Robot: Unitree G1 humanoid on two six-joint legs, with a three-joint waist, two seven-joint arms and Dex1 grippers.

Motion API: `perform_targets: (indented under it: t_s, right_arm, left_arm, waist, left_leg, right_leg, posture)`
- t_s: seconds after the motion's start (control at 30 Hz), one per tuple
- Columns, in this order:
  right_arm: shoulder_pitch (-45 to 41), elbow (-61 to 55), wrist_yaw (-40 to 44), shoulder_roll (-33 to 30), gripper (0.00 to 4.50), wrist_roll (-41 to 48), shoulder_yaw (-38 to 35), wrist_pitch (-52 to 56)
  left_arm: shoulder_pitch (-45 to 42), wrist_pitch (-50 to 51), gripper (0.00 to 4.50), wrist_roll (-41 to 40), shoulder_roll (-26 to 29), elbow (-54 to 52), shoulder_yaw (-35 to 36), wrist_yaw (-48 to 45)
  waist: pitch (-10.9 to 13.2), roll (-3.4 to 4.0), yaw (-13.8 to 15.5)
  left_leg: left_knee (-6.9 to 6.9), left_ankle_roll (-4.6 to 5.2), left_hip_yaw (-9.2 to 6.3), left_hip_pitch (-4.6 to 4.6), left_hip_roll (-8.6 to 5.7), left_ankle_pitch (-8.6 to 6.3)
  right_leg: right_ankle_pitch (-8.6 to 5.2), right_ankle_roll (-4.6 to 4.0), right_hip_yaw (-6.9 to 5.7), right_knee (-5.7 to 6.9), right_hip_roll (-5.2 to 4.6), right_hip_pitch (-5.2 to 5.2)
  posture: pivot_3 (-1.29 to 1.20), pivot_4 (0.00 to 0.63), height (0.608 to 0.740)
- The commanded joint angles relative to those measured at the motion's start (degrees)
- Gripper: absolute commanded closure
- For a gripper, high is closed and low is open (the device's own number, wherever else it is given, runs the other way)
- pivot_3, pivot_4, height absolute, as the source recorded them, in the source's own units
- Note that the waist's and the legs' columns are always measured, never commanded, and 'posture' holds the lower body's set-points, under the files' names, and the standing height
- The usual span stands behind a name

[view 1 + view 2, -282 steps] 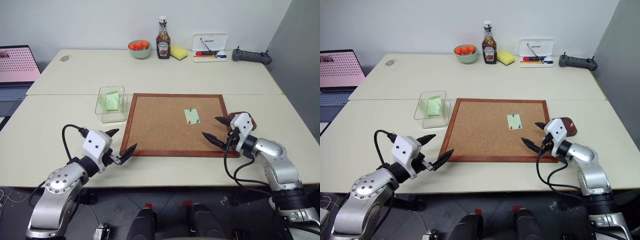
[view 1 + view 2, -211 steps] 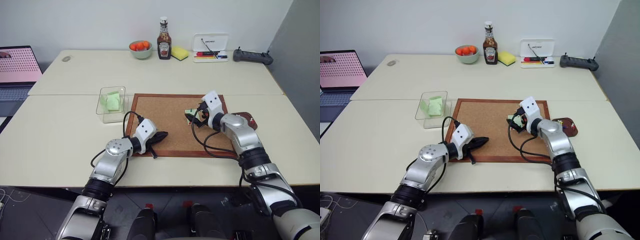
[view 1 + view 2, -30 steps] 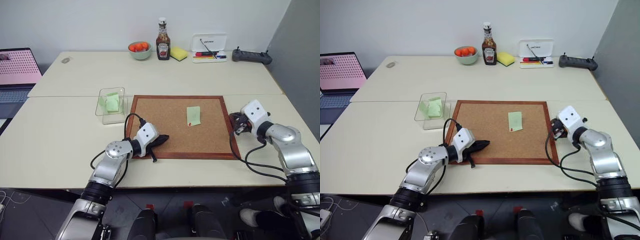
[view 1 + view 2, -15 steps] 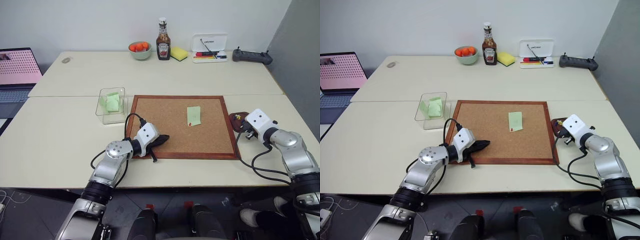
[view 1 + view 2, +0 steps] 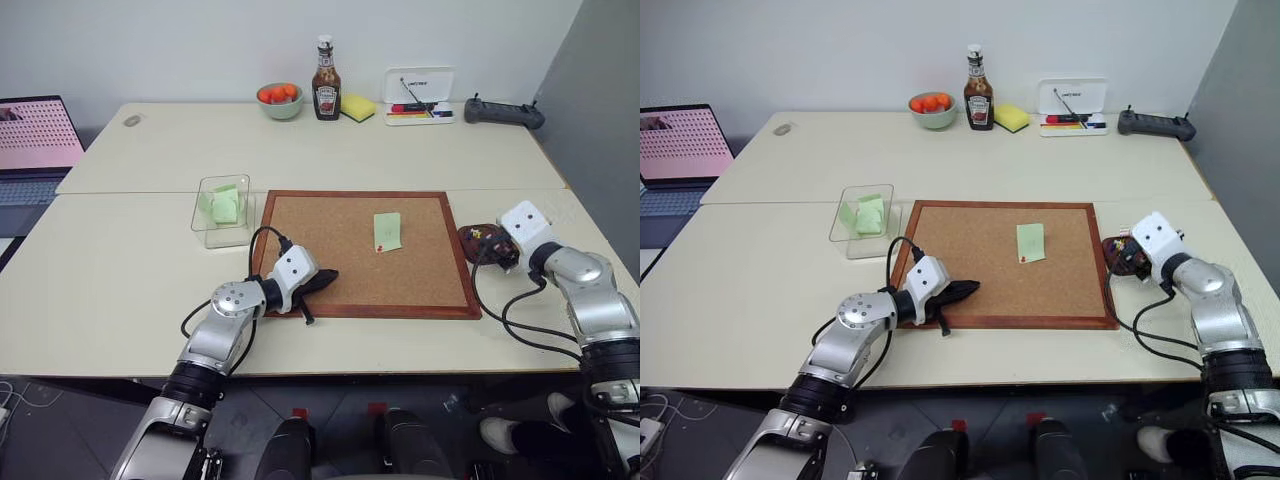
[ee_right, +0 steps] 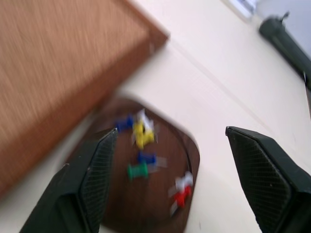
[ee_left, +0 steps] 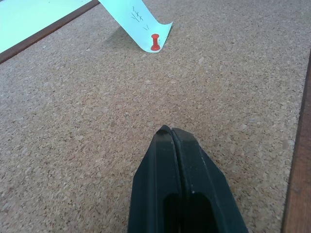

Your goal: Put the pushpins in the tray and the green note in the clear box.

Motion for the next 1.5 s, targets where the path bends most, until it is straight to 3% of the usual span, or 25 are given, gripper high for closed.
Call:
perform_targets:
  t_s: [0.03, 0.33, 0.67, 0.8, 1.27, 1.5]
  right_arm:
    - [-0.56, -6.2, 3.64, 2.7, 0.79, 5.1, -0.19, 2.57]
    - [-0.51, -8.23, 4.83, 14.55, 0.79, 9.01, 6.46, 7.44]
    - [-3.92, -2.87, 4.08, 20.13, 0.79, 7.75, 9.46, 5.93]
    - [-4.97, -0.17, 3.54, 20.84, 1.34, 7.01, 9.21, 4.66]
    - [-4.82, 2.05, 3.35, 20.96, 4.33, 7.06, 8.78, 2.66]
    - [-4.7, 0.95, 3.8, 20.84, 4.44, 7.42, 8.71, 2.61]
  left_arm:
    - [1.3, 0.81, 4.5, 1.69, 0.16, 2.83, -2.25, -1.0]
    - [1.15, 1.45, 4.5, 1.19, 0.35, 2.17, -1.75, -0.78]
    - [1.37, 1.65, 4.5, 1.21, 0.79, 1.58, -1.55, -0.66]
    - [1.59, 1.78, 4.5, 1.22, 0.97, 1.24, -1.53, -0.66]
    - [1.74, 1.32, 4.5, 1.21, 1.27, 1.08, -1.56, -0.79]
    - [1.94, 1.54, 4.5, 1.23, 1.25, 0.74, -1.64, -0.71]
  waist:
    - [0.0, 0.0, 0.02]
    - [-0.02, 0.01, 0.03]
    - [-0.02, 0.01, 0.04]
    - [-0.02, 0.01, 0.03]
    - [-0.02, 0.01, -0.07]
    - [-0.02, 0.01, -0.07]
  left_leg:
    - [0.0, 0.0, -0.01, 0.0, 0.0, 0.0]
    - [0.0, 0.0, -0.06, 0.0, -0.01, 0.0]
    - [-0.02, 0.0, -0.1, 0.03, 0.01, 0.0]
    - [-0.01, 0.0, -0.08, 0.02, 0.0, 0.0]
    - [-0.02, 0.0, -0.08, 0.02, 0.01, 0.0]
    - [-0.03, 0.0, -0.08, 0.02, 0.01, 0.0]
  right_leg:
    - [0.0, 0.0, 0.0, 0.0, 0.0, 0.0]
    - [0.0, 0.0, -0.02, 0.0, -0.01, 0.02]
    - [0.0, -0.01, -0.06, 0.04, 0.02, 0.01]
    - [0.0, -0.01, -0.04, 0.03, 0.01, 0.0]
    - [0.0, -0.01, -0.04, 0.04, 0.02, -0.01]
    - [0.0, -0.01, -0.04, 0.03, 0.02, -0.01]
  posture:
    - [0.0, 0.15, 0.74]
    - [0.0, 0.15, 0.74]
    - [0.0, 0.15, 0.74]
    - [0.0, 0.15, 0.74]
    - [0.0, 0.15, 0.74]
    - [0.0, 0.15, 0.74]
